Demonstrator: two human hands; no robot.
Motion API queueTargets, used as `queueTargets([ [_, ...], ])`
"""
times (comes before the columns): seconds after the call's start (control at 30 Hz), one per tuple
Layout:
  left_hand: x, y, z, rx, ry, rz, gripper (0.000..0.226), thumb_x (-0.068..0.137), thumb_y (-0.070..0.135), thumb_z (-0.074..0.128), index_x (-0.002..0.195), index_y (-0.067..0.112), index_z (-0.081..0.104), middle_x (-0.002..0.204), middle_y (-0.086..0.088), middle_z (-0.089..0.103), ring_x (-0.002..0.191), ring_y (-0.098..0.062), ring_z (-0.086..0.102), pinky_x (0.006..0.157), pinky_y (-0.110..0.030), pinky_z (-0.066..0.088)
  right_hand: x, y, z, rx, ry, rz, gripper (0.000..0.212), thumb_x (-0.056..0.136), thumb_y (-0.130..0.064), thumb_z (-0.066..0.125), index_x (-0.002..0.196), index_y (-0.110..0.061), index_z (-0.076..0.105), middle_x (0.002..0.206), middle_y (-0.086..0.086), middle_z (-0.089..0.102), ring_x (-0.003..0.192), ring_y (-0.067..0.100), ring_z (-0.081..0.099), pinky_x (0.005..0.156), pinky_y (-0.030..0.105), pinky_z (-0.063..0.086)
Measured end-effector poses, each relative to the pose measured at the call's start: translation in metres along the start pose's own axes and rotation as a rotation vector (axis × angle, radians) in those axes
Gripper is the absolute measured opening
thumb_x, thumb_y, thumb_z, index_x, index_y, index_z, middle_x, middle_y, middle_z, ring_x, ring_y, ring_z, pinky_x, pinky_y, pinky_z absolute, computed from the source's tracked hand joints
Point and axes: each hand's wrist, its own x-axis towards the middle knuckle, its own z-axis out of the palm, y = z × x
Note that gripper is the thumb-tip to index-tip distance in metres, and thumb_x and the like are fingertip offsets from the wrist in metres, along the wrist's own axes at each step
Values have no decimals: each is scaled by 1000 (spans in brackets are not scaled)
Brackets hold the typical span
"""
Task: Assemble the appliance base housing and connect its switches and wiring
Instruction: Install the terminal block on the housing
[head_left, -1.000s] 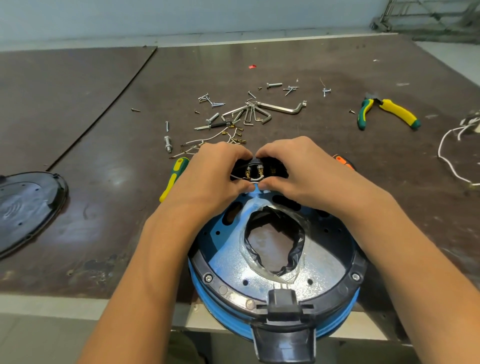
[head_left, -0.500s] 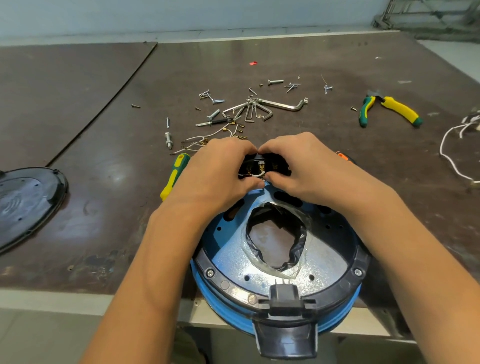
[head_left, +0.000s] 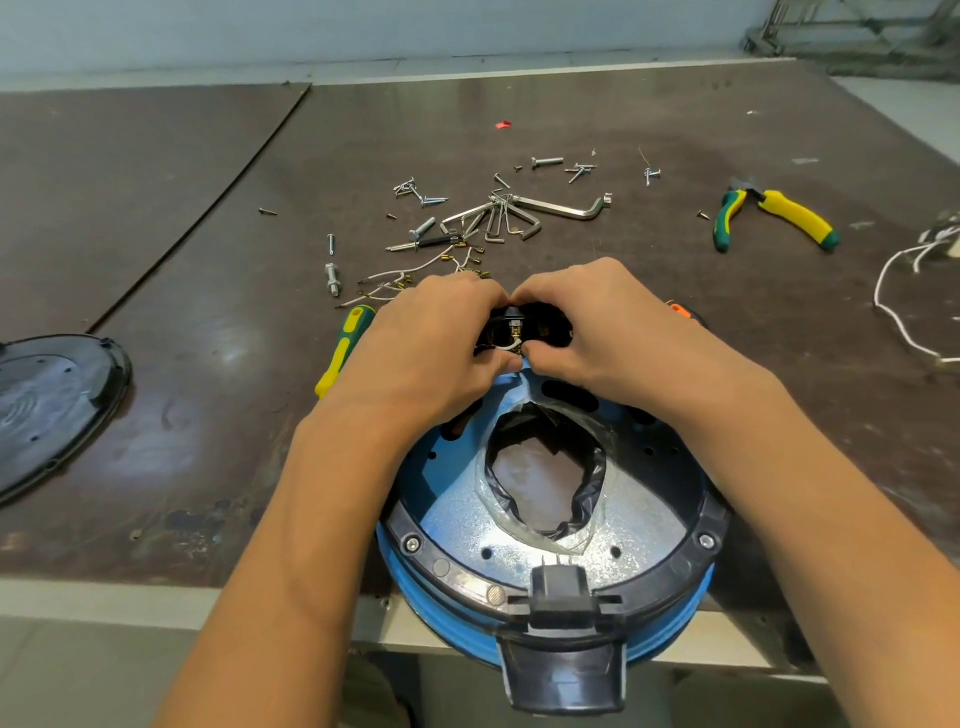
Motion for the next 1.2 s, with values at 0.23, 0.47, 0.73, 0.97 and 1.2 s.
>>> queueTargets([
  [0.23, 1, 1, 1, 34, -4, 4, 46, 86, 41, 69, 127, 23, 60, 114, 0, 65, 103, -23, 61, 89, -44, 52, 1, 0, 1, -12, 3, 9, 35, 84, -31, 68, 118, -21, 67, 103, 1, 70, 93, 20, 63, 80, 41, 55],
  [0.47, 1, -1, 4, -16, 34, 2, 43, 83, 40, 74, 120, 22, 64, 109, 0, 67, 101, -23, 62, 87, -44, 53, -1, 1, 3, -16, 3, 18, 37, 85, -29, 68, 121, -21, 65, 105, 0, 71, 97, 19, 63, 81, 39, 54],
  [0.73, -10, -9, -1, -204, 24, -14, 61, 81, 41, 76, 135, 22, 55, 125, 1, 61, 116, -17, 55, 99, -38, 47, -4, 2, 6, -14, -17, 55, 42, 86, -29, 65, 128, -31, 58, 114, -7, 66, 103, 14, 61, 80, 33, 50],
  [0.97, -25, -31, -11, -322, -78, -209, 56, 97, 40, 58, 147, 22, 41, 145, 1, 51, 130, -17, 49, 108, -35, 42, 3, 4, 0, -84, -54, 183, 28, 94, -27, 55, 121, -33, 59, 114, -8, 63, 107, 18, 59, 86, 39, 49],
  [1.2, -32, -32, -2, -448, -72, -275, 30, 104, 38, 41, 129, 28, 55, 117, 2, 66, 103, -16, 59, 91, -37, 48, 39, 4, -37, 195, -191, 230, 24, 90, -26, 67, 114, -31, 69, 107, -8, 70, 97, 8, 67, 87, 27, 52],
])
